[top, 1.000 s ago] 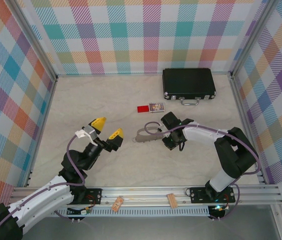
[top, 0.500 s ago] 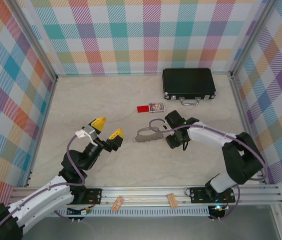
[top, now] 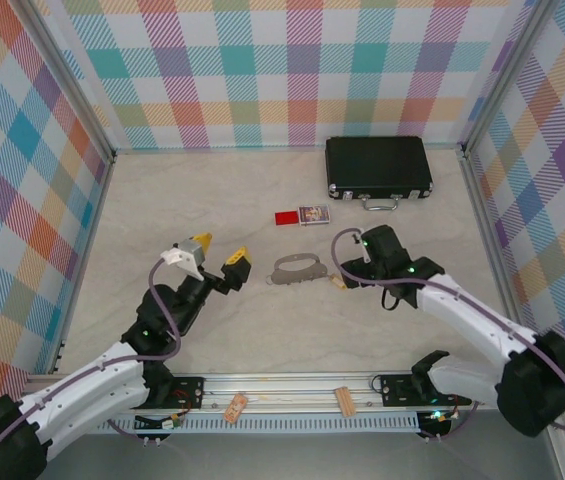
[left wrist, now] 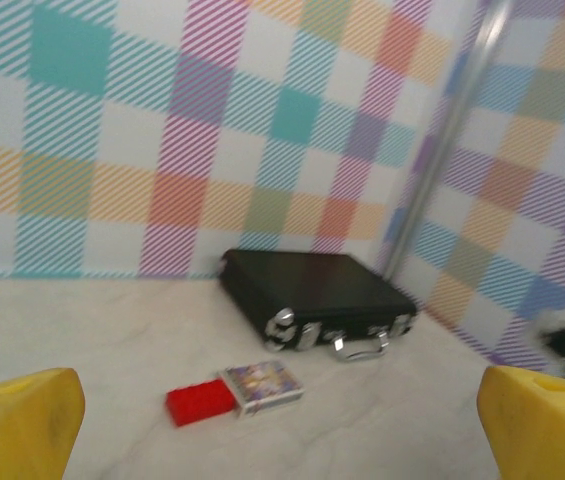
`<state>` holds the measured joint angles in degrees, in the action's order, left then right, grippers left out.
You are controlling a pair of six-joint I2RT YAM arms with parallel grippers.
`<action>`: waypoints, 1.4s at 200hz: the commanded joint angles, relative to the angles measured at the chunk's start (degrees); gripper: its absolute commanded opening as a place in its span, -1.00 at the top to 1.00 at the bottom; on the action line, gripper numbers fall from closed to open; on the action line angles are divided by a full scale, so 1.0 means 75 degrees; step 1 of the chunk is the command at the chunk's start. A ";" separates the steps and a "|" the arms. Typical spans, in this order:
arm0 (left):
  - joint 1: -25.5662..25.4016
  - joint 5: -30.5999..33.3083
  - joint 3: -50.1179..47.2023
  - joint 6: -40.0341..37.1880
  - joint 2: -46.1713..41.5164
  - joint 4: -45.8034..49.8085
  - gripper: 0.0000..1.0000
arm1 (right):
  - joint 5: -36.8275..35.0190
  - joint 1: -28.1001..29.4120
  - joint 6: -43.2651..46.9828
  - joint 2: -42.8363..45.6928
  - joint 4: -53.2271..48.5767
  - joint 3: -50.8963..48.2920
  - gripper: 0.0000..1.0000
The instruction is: Put the keys on the keyring
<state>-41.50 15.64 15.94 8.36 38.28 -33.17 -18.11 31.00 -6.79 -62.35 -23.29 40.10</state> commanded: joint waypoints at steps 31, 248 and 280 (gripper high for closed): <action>0.0112 0.2030 0.1473 0.0594 0.1140 0.2598 -0.99 | -0.1874 -0.0782 -0.0114 0.0893 0.2763 -0.1197 -0.98; 0.4218 0.0804 0.0267 -0.1500 0.6725 -0.3454 -0.99 | 0.0337 -0.3412 0.0761 -0.2998 0.9455 -0.2352 -0.98; 0.4401 0.0221 0.0439 -0.1497 0.6960 -0.3271 -1.00 | 0.1056 -0.3650 0.0854 -0.3635 1.0583 -0.2564 -0.98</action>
<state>-10.02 23.09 18.13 -2.22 91.00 -52.58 -15.44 4.80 -0.12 -85.01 44.84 22.79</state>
